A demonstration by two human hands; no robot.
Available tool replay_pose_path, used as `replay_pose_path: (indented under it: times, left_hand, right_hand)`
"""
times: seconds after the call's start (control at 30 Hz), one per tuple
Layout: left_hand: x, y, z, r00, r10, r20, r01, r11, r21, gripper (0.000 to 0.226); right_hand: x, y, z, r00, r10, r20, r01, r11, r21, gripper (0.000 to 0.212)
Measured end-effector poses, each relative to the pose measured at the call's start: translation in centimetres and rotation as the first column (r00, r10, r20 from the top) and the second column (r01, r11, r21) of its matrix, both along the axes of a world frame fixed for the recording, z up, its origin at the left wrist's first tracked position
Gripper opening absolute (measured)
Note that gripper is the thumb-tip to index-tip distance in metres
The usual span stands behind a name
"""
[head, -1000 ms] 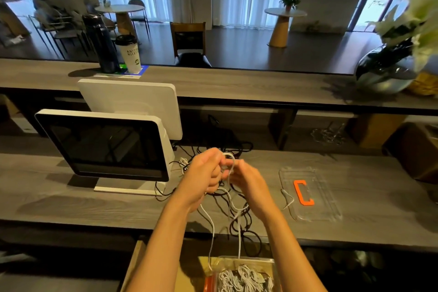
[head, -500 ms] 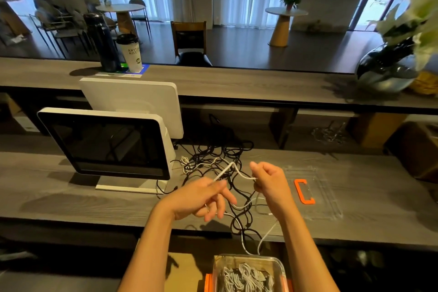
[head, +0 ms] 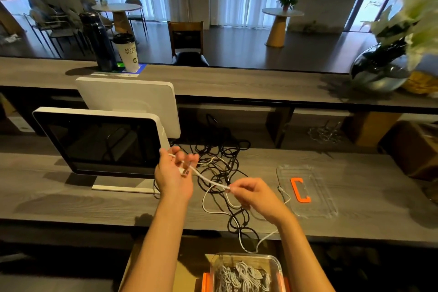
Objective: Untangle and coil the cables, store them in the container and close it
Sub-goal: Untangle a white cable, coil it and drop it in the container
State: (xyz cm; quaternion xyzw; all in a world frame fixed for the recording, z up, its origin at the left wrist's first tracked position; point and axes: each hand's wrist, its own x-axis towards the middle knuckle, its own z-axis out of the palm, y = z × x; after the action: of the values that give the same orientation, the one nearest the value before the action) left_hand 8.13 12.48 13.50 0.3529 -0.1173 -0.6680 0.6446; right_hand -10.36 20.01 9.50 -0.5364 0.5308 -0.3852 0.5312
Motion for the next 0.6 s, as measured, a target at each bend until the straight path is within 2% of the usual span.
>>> replay_pose_path:
  times: [0.07,0.13,0.2,0.27,0.33,0.37,0.47,0.53,0.6]
  left_hand:
    - [0.2,0.2,-0.3,0.963,0.093,0.253,-0.095,0.995,-0.004,0.040]
    - [0.4,0.3,-0.8,0.848,0.100,0.520,-0.064,0.994,-0.087,0.039]
    - [0.4,0.3,-1.0,0.669,-0.025,0.743,0.114,0.991,-0.070,0.039]
    - [-0.1,0.2,-0.8,0.461,-0.180,0.869,0.290,0.956,0.044,0.041]
    - [-0.8,0.7,-0.5,0.300,-0.306,0.904,0.454,0.879,0.147,0.044]
    - [-1.0,1.1,-0.5,0.279,-0.381,0.882,0.547,0.818,0.180,0.047]
    - [-1.2,2.2,-0.5,0.326,-0.663,0.674,0.782,0.589,0.201,0.059]
    - [-1.0,2.3,-0.5,0.241,-0.744,0.623,0.865,0.455,0.209,0.069]
    - [-0.7,2.3,-0.2,0.134,-0.761,0.634,0.925,0.326,0.196,0.068]
  right_hand:
    - [0.2,0.0,0.2,0.992,0.091,-0.092,-0.092,0.996,0.003,0.016]
    - [0.3,0.1,0.7,0.985,0.111,-0.133,-0.115,0.993,-0.023,0.014]
    - [0.3,0.1,1.6,0.988,0.077,-0.131,-0.089,0.992,-0.089,0.015]
    - [0.6,0.0,2.6,0.994,0.038,-0.101,-0.054,0.986,-0.158,0.017]
    - [1.0,-0.2,3.5,0.996,-0.012,-0.089,-0.008,0.976,-0.220,0.018]
    - [1.2,-0.4,3.7,0.995,-0.046,-0.084,0.024,0.969,-0.245,0.018]
    - [1.2,-0.5,3.8,0.986,-0.164,-0.014,0.155,0.952,-0.263,0.010]
    - [0.9,-0.6,3.3,0.969,-0.248,-0.008,0.239,0.941,-0.241,0.006]
    - [0.5,-0.6,2.7,0.950,-0.310,-0.034,0.295,0.930,-0.221,0.011]
